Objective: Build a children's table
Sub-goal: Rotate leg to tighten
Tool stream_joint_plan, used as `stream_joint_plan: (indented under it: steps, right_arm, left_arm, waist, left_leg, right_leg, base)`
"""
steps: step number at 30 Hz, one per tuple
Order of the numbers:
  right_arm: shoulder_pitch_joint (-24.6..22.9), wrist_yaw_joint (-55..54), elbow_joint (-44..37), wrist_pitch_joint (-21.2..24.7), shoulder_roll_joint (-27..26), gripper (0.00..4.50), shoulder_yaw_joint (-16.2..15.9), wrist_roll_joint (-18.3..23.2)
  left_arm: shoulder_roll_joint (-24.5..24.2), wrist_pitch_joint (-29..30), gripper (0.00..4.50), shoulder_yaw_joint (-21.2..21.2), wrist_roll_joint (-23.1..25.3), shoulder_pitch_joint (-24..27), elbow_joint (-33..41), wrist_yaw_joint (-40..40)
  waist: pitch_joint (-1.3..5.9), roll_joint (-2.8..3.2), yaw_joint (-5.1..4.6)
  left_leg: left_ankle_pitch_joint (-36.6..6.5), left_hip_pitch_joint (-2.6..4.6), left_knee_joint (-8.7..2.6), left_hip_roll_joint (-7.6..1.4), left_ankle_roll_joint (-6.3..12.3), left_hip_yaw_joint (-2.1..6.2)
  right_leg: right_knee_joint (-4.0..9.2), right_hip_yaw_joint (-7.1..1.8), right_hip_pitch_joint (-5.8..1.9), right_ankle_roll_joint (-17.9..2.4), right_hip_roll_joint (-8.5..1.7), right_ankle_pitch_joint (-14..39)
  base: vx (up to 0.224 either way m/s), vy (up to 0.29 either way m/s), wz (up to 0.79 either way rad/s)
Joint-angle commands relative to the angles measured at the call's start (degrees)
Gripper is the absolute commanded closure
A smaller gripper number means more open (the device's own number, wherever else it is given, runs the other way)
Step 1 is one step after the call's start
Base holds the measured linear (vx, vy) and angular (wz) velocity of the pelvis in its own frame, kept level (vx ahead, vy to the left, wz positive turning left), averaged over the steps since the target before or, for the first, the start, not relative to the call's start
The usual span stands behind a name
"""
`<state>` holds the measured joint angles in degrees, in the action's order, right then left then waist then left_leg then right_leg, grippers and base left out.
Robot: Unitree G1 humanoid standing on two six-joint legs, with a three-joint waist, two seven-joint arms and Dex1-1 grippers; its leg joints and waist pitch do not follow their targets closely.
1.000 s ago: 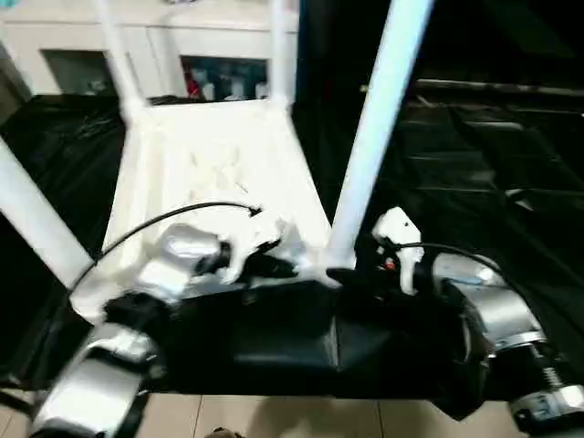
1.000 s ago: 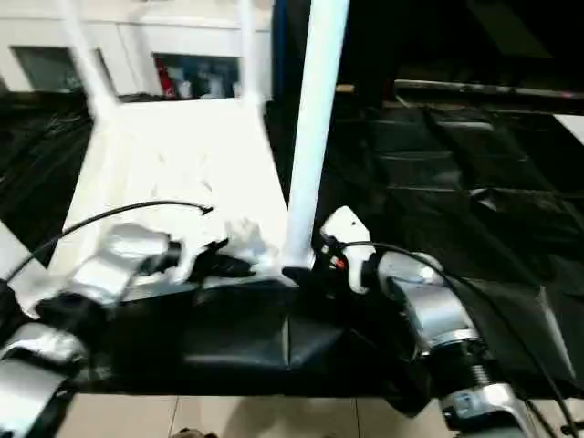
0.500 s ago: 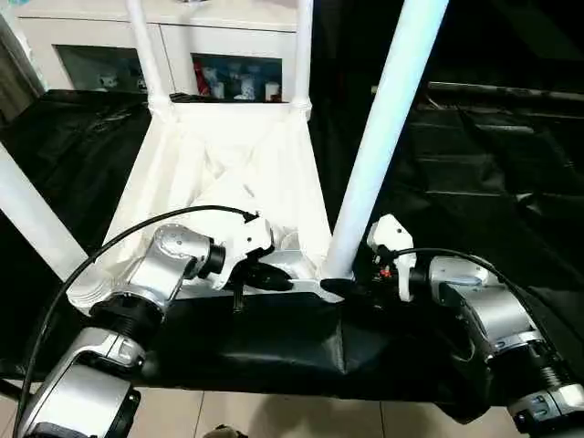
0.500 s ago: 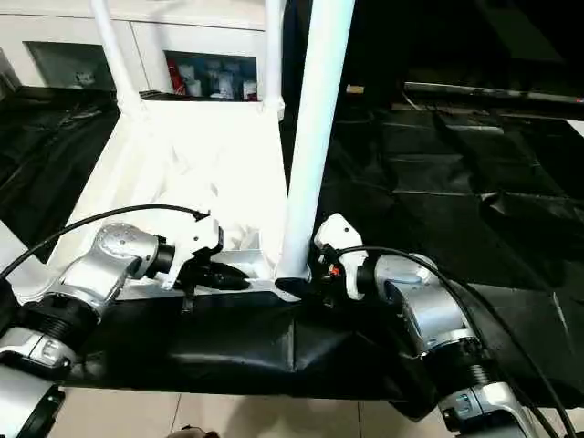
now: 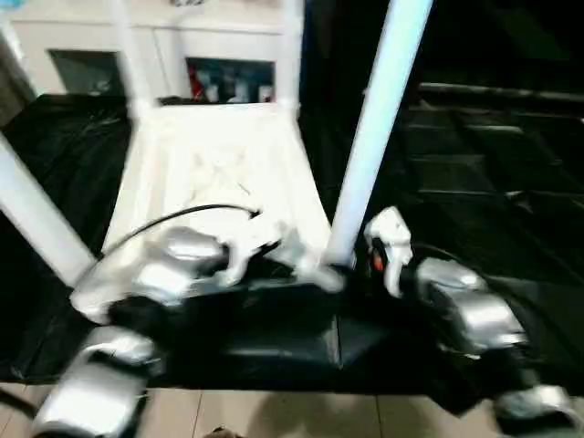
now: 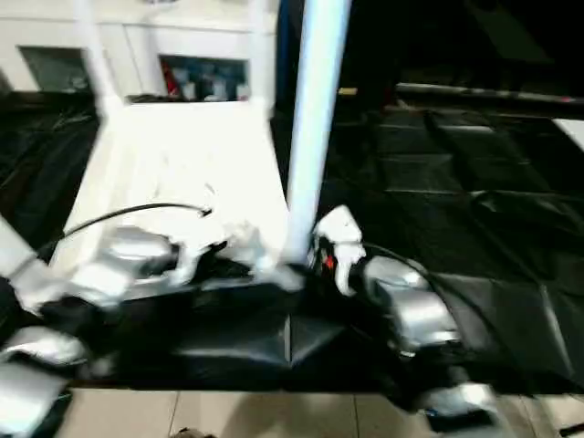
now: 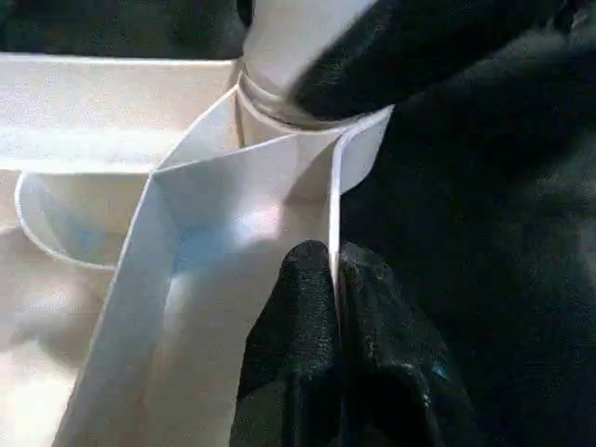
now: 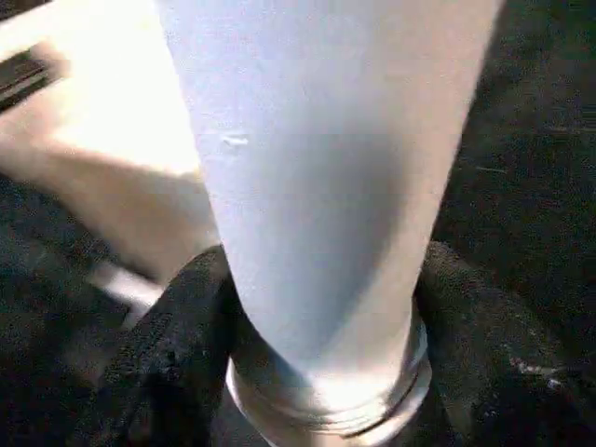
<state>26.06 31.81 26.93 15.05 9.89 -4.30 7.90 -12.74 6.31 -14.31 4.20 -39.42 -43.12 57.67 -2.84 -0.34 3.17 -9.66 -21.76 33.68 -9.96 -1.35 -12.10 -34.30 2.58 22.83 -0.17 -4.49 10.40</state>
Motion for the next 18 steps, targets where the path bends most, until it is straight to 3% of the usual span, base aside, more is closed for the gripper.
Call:
stream_joint_plan:
  steps: [1,8,9,12,16,18]
  right_arm:
    - [0.1,-5.5,2.5,2.2,-2.0,1.95,0.2,-0.9]
    - [-0.5,-3.2,-0.4,0.0,-2.9,1.96,0.6,0.3]
    - [-0.5,-3.4,-0.7,-0.5,-3.0,1.61,1.1,0.6]
    - [-1.0,-2.5,-2.5,-0.6,-2.0,1.40,1.7,1.5]
    - [-3.1,3.8,-9.0,0.9,3.1,1.17,0.0,1.6]
    - [-5.9,10.6,-14.2,1.4,8.0,1.17,-1.2,2.4]
  left_arm:
    - [3.2,0.2,4.50,-1.6,-1.5,0.5,0.4,1.5]
    - [2.7,-2.1,4.50,-1.8,-1.0,0.1,-0.5,2.3]
    - [2.6,-2.5,4.50,-1.7,-0.9,0.1,-0.7,2.1]
    - [1.8,-3.3,4.50,-1.4,-0.8,0.6,-0.2,2.4]
    - [1.1,-5.4,4.50,-0.6,-1.5,1.7,1.7,2.0]
    - [1.0,-6.4,4.50,0.1,-2.4,2.3,3.2,1.9]
  waist:
    - [3.09,-0.33,-0.03]
    - [3.21,-0.26,-0.03]
    - [3.21,-0.06,0.00]
    - [3.26,-0.26,0.24]
    - [3.39,-0.48,0.79]
    - [3.41,-0.41,1.62]
  left_leg:
    - [-20.1,1.47,-4.69,-3.40,-2.21,2.65]
    - [-19.2,1.52,-4.57,-3.35,-0.87,2.32]
    - [-18.9,1.53,-4.57,-3.34,-0.77,2.27]
    - [-18.1,1.50,-4.52,-3.39,-0.25,2.19]
    - [-15.8,1.48,-4.35,-3.53,0.86,1.98]
    - [-13.9,1.30,-4.19,-3.61,2.06,1.89]
  right_leg:
    - [5.25,-2.21,-1.53,-9.4,-4.55,25.1]
    - [5.22,-2.52,-1.43,-9.7,-4.37,20.6]
    - [5.15,-2.53,-1.45,-10.0,-4.33,19.8]
    - [5.06,-2.56,-1.58,-10.4,-4.41,19.0]
    - [4.73,-2.58,-1.73,-10.6,-4.28,16.0]
    - [4.44,-2.57,-2.10,-10.5,-4.29,13.7]
  base:
    - [0.000,0.000,0.00]
    - [0.000,0.000,0.00]
    - [0.000,0.000,0.00]
    - [0.000,0.000,0.00]
    - [0.000,0.000,0.00]
    - [0.000,0.000,0.00]
